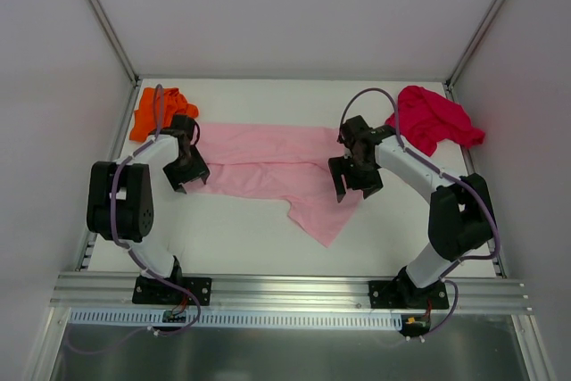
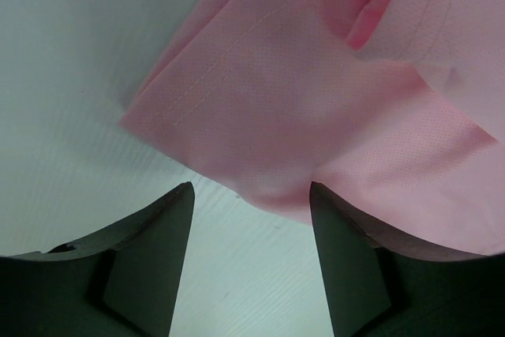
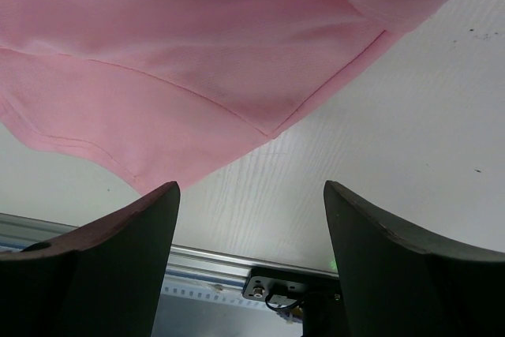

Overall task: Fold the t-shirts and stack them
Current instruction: Grap the side of the flattened tshirt closest away from the robot with both arms

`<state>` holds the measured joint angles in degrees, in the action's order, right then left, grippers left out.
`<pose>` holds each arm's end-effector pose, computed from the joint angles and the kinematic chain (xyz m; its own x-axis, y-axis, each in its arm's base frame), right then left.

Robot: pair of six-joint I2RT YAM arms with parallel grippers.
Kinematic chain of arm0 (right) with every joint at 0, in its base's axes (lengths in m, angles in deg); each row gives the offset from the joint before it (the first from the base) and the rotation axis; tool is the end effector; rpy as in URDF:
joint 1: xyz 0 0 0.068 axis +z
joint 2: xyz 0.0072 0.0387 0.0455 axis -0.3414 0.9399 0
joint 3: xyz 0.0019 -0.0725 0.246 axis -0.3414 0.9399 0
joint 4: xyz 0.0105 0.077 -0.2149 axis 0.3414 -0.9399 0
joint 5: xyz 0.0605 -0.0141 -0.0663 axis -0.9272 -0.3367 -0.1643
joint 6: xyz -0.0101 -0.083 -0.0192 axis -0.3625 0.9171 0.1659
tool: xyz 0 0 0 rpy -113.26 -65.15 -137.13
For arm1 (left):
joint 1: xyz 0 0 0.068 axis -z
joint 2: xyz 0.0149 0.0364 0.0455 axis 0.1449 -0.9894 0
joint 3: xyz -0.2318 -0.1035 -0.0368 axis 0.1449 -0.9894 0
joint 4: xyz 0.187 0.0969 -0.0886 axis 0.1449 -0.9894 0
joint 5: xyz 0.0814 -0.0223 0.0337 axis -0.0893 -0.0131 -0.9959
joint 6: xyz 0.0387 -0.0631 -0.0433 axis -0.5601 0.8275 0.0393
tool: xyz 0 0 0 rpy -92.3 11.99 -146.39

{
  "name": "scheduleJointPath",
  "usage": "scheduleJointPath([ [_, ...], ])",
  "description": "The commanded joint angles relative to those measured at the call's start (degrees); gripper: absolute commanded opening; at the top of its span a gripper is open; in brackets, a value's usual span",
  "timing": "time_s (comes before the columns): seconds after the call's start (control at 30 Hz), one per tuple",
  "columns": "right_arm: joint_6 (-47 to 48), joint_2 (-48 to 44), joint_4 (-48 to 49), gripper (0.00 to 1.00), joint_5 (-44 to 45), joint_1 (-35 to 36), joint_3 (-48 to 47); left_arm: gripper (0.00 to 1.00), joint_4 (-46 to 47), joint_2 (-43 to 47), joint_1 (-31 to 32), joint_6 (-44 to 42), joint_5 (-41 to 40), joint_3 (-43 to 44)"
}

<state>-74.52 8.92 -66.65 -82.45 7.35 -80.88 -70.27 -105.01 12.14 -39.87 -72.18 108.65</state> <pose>0.2555 0.1351 0.1833 -0.8422 -0.4745 -0.2561 -0.4969 0.8674 0.0271 0.2986 -0.0094 0.1419 -0.8030 -0.4938 -0.3336 -0.5042 0.8614 -0.0615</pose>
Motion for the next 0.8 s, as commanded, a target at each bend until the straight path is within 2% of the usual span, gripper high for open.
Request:
scheduleJointPath([
  [0.0, 0.5, -0.9, -0.9, 0.78, 1.5, 0.3, -1.7, 0.58, -1.5, -1.0, 0.6, 1.3, -1.4, 1.1],
  [0.2, 0.8, -1.6, -1.5, 0.78, 3.8, 0.3, -1.8, 0.54, -1.7, -2.7, 0.8, 1.4, -1.7, 0.8],
  [0.27, 0.6, -1.6, -1.4, 0.78, 4.2, 0.3, -1.6, 0.46, -1.7, -2.7, 0.8, 1.6, -1.7, 0.5],
  [0.3, 0.6, -1.6, -1.2, 0.78, 4.4, 0.3, -1.0, 0.36, -1.8, -2.8, 0.8, 1.6, -1.5, 0.6],
  [0.53, -0.9, 1.2, 2.1, 0.78, 3.9, 0.4, 2.6, 0.06, -2.5, -2.5, 0.8, 1.8, -2.2, 1.3],
  [0.63, -1.6, 3.3, 3.6, 0.78, 3.5, 0.0, 4.1, 0.0, -3.1, -2.3, 0.8, 1.7, -2.9, 1.5],
  [0.77, -1.8, 5.6, 6.2, 0.78, 0.7, 0.1, 5.8, 0.0, -3.6, -2.0, 0.8, 1.6, -3.2, 1.3],
])
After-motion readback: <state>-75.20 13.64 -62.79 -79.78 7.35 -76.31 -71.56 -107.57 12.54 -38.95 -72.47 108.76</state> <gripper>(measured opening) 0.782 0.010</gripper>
